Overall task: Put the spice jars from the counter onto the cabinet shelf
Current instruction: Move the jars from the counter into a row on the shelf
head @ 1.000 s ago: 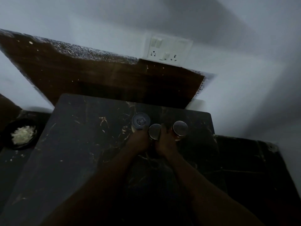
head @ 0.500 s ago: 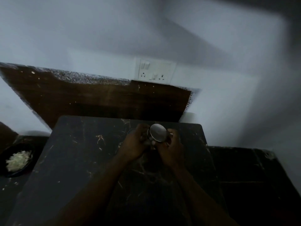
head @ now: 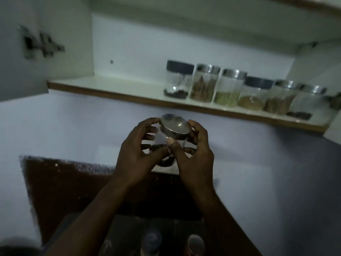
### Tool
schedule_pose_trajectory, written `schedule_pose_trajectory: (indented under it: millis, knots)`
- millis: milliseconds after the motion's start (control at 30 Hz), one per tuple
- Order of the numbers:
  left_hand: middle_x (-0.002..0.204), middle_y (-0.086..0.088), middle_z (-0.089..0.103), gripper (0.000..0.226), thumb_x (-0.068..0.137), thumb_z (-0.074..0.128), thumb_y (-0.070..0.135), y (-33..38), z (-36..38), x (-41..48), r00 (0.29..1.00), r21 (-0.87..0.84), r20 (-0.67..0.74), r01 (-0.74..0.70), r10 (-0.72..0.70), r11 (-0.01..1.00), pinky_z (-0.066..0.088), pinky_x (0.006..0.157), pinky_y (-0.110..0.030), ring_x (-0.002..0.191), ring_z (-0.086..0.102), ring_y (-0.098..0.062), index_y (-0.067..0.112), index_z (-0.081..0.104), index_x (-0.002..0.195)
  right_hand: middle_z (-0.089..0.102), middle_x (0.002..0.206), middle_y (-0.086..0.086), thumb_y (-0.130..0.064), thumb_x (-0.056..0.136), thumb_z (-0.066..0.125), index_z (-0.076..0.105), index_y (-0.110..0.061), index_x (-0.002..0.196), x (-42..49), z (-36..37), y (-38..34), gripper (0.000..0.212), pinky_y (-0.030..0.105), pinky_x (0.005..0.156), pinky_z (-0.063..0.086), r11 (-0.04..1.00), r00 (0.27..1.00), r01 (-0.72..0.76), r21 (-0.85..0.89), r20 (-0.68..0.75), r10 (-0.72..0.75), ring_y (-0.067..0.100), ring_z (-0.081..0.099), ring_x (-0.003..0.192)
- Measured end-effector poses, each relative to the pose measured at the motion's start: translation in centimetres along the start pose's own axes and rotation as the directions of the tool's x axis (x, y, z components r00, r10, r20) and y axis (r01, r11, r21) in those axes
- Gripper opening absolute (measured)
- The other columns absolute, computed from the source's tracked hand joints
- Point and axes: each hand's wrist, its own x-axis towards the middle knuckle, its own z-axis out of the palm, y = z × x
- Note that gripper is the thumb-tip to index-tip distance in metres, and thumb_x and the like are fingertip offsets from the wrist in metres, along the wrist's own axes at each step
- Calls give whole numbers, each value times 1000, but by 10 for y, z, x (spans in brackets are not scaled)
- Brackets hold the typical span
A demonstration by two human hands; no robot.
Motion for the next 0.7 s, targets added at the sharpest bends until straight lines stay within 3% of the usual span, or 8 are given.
schedule_pose_trajectory:
  millis: [133,233,333,433,533,600,700]
  knots:
    - [121,16,63,62,79,79,46,39,-17,45,979,62,-135,-146,154,987,55,75,-14,108,64,-4,47,52,134,60,135,-21,-54,82,76,44,-38,145,49,6,-51,73,22,89,57,993,993,105,62,42,-107,-2,58,122]
    - [120,15,65,63,76,76,50,55,-29,82,965,109,-200,-152,172,982,56,72,-14,104,65,-1,48,52,134,63,131,-17,-46,83,80,43,-34,139,90,19,-75,68,28,89,60,985,987,155,80,39,-158,-1,63,115]
    - [115,16,66,64,71,75,52,58,-38,119,962,197,-250,-62,111,978,59,75,-25,97,66,-2,49,52,130,62,131,-13,-35,85,82,41,-35,137,129,35,-83,66,35,93,58,989,985,141,46,91,-145,3,64,111]
    - [117,12,67,65,73,75,54,49,-46,149,967,301,-251,44,35,952,60,81,-39,93,69,-9,46,50,133,61,129,-13,-36,88,77,42,-39,136,154,50,-75,60,41,96,57,987,975,155,-44,171,-146,6,62,112]
    - [122,4,69,72,79,73,61,31,-48,167,969,445,-244,149,-41,883,57,86,-38,101,69,-19,35,47,140,49,153,-8,-42,94,67,30,-39,156,162,60,-58,72,44,106,51,984,957,140,-114,271,-105,14,53,134]
    - [121,1,69,74,81,73,60,16,-46,169,973,557,-224,168,-48,814,55,84,-35,102,68,-24,28,45,142,43,158,-3,-42,98,62,16,-38,162,159,65,-45,80,43,106,51,968,940,155,-198,330,-83,17,54,133]
    - [116,-6,71,69,85,71,53,-3,-39,164,981,712,-188,108,40,694,52,81,-36,99,68,-27,20,46,139,45,152,2,-36,98,62,16,-29,164,154,70,-29,81,43,104,50,914,938,229,-335,328,-115,20,56,127]
